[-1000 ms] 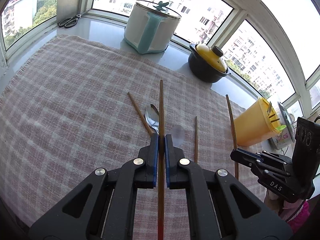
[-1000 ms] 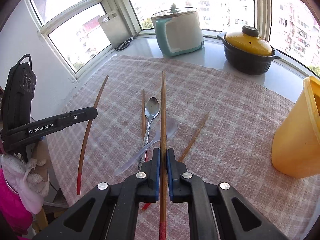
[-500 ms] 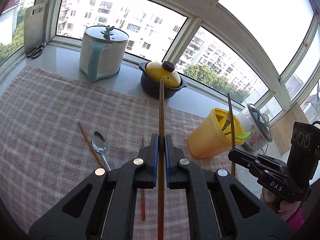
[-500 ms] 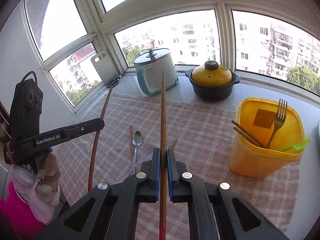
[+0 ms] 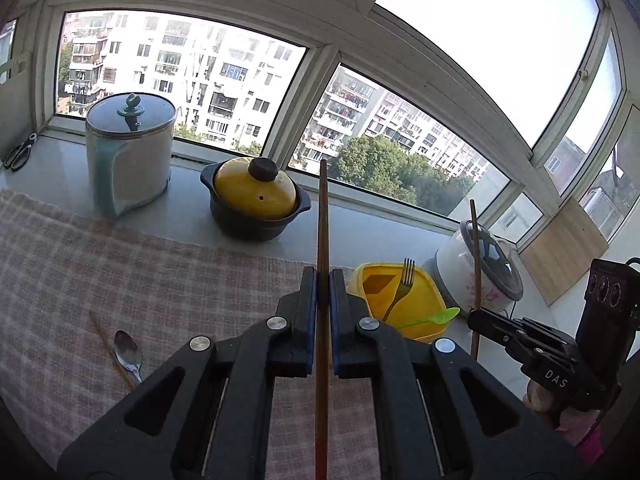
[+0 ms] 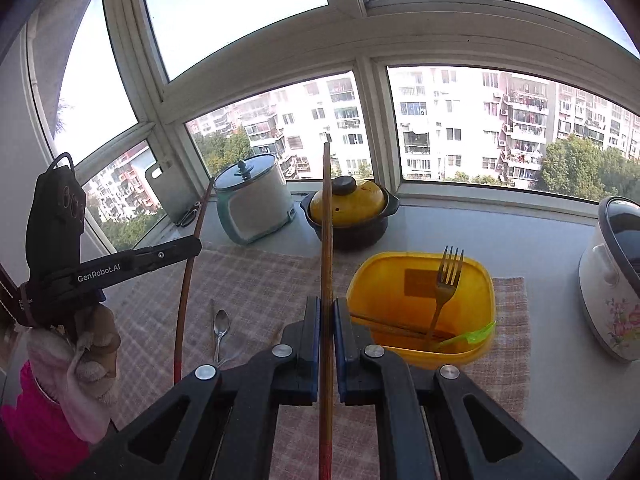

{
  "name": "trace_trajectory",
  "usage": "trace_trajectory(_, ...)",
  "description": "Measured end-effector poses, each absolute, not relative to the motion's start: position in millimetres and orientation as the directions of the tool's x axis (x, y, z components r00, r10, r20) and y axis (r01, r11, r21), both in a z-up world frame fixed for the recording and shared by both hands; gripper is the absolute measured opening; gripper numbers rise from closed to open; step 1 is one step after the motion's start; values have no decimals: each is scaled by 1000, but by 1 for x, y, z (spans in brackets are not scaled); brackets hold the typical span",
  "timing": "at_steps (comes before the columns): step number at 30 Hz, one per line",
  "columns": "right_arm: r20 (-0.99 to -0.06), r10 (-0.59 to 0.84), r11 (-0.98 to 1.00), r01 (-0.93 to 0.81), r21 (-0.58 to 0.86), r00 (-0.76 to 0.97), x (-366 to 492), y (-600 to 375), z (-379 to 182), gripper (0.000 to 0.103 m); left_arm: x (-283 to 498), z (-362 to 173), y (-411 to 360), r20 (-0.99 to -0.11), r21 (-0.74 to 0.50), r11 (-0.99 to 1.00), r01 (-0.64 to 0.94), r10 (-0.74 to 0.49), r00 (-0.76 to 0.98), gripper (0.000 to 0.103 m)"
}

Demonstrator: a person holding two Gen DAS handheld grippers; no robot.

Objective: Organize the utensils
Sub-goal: 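Carry both chopsticks with both tools over the yellow caddy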

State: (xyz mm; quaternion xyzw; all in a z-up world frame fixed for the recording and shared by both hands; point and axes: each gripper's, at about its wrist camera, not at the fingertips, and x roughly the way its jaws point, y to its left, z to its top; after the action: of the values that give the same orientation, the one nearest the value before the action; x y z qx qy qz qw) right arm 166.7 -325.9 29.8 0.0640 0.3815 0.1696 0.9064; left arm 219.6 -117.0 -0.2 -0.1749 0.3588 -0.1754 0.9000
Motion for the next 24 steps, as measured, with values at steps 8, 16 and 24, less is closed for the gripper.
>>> trace_trajectory(8, -649, 332, 943, -228, 242, 684, 196, -353, 40, 4, 260, 12, -159, -570, -419, 873, 249, -467, 676, 4)
trace_trajectory(16, -628, 325, 944, -204, 259, 707, 223, -368, 42, 4, 298, 16, -183, -555, -437, 858, 268, -492, 671, 4)
trace_trajectory(24, -624, 318, 945, -184, 272, 714, 241, -374, 32, 4, 325, 15, -208, -544, -426, 851, 307, -512, 665, 4)
